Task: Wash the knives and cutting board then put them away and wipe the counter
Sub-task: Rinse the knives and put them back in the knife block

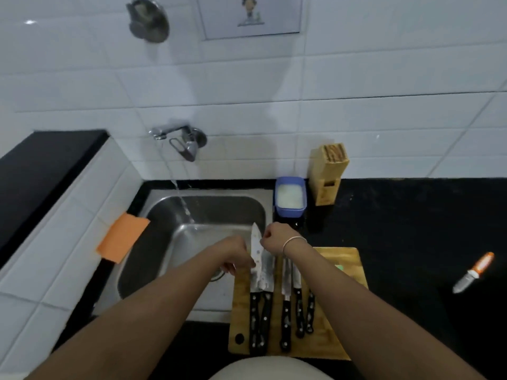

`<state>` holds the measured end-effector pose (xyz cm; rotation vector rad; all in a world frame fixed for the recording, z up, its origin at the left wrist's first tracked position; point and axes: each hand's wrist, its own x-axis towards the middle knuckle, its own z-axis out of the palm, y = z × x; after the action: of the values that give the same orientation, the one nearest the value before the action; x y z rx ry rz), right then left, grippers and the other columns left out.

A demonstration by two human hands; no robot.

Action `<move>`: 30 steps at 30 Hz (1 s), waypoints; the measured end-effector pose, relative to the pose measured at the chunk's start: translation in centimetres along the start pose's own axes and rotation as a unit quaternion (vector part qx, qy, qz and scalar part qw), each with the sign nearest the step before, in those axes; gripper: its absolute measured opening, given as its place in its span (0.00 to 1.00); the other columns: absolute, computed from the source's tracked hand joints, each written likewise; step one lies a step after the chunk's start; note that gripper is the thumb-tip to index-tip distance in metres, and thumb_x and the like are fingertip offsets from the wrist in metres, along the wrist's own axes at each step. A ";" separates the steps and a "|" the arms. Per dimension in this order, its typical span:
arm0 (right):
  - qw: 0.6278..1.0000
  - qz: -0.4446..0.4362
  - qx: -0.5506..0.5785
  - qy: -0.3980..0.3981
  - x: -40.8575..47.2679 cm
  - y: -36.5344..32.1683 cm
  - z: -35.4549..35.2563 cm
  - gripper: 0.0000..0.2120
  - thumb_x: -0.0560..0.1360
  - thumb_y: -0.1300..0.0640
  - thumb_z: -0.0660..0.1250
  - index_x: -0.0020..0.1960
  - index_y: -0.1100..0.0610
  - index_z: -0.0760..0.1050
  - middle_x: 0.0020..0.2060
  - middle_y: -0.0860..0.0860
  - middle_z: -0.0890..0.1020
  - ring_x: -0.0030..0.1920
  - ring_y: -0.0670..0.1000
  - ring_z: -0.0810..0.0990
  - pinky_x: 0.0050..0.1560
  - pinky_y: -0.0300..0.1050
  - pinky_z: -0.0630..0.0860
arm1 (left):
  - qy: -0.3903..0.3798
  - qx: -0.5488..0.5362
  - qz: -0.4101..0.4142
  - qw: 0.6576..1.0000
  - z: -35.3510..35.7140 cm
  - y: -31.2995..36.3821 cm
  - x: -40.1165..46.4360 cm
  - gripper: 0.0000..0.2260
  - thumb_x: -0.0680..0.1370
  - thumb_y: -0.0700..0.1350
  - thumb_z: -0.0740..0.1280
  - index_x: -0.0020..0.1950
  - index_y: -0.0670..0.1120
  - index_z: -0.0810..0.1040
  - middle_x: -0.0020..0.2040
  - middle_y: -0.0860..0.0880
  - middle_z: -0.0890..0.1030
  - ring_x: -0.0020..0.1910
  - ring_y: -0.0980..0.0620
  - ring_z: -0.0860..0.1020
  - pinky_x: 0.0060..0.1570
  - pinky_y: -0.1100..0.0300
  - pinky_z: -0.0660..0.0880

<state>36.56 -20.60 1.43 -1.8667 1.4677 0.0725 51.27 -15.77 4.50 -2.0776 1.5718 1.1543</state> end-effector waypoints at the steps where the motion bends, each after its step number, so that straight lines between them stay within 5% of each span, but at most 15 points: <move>1: 1.000 0.000 -0.012 -0.005 -0.1 -0.3 0.2 0.08 0.74 0.50 0.66 0.44 0.55 0.78 0.43 0.54 0.81 0.44 0.56 0.81 0.49 0.51 0.81 | -0.013 -0.005 -0.011 1.000 0.5 -0.3 -0.1 0.11 0.78 0.49 0.74 0.44 0.43 0.78 0.38 0.46 0.82 0.33 0.51 0.83 0.35 0.59 0.81; 4: 1.000 0.006 -0.026 -0.014 -0.3 -0.6 0.9 0.10 0.74 0.50 0.66 0.46 0.56 0.80 0.43 0.54 0.82 0.43 0.56 0.82 0.49 0.52 0.82 | -0.067 -0.018 -0.030 0.997 2.2 -0.8 -0.6 0.09 0.76 0.47 0.75 0.48 0.42 0.79 0.45 0.45 0.84 0.39 0.49 0.85 0.44 0.57 0.84; 11: 0.998 0.013 -0.056 -0.030 -0.9 -1.1 2.3 0.13 0.73 0.51 0.66 0.35 0.58 0.78 0.35 0.55 0.81 0.40 0.59 0.82 0.42 0.49 0.80 | -0.157 -0.028 -0.035 0.987 4.9 -1.2 -1.5 0.14 0.76 0.50 0.75 0.45 0.40 0.78 0.37 0.44 0.83 0.27 0.51 0.82 0.30 0.61 0.80; 16: 0.998 0.010 -0.067 -0.019 -0.9 -2.0 3.0 0.11 0.72 0.53 0.65 0.35 0.58 0.79 0.36 0.56 0.81 0.37 0.56 0.80 0.37 0.44 0.75 | -0.144 -0.040 -0.027 0.988 5.5 -1.7 -1.7 0.11 0.79 0.46 0.71 0.47 0.39 0.75 0.38 0.43 0.82 0.26 0.51 0.81 0.49 0.56 0.80; 19: 0.997 0.004 -0.076 -0.014 -0.8 -2.4 3.2 0.09 0.72 0.53 0.65 0.39 0.57 0.81 0.39 0.56 0.82 0.40 0.56 0.81 0.42 0.47 0.80 | -0.121 -0.031 -0.020 0.992 5.5 -2.2 -1.6 0.10 0.79 0.44 0.69 0.53 0.37 0.75 0.38 0.41 0.82 0.30 0.49 0.81 0.45 0.56 0.81; 26: 0.997 -0.042 -0.045 0.037 -0.9 -4.1 3.5 0.06 0.74 0.57 0.64 0.46 0.52 0.80 0.44 0.53 0.83 0.47 0.55 0.81 0.50 0.50 0.81 | -0.054 -0.020 0.028 0.998 3.6 -5.7 -1.3 0.15 0.75 0.49 0.72 0.47 0.36 0.82 0.38 0.41 0.86 0.34 0.46 0.85 0.43 0.54 0.85; 30: 0.993 -0.112 -0.014 0.034 -0.5 -5.9 3.1 0.18 0.72 0.66 0.62 0.55 0.51 0.81 0.50 0.49 0.81 0.53 0.52 0.80 0.54 0.45 0.78 | -0.063 -0.057 0.045 0.995 0.5 -7.7 -1.1 0.11 0.73 0.50 0.72 0.40 0.41 0.81 0.29 0.45 0.80 0.26 0.51 0.77 0.28 0.61 0.70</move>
<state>42.65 -18.00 2.50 -2.0610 1.2985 -0.0794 57.87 -11.92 3.22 -1.9768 1.5891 1.4076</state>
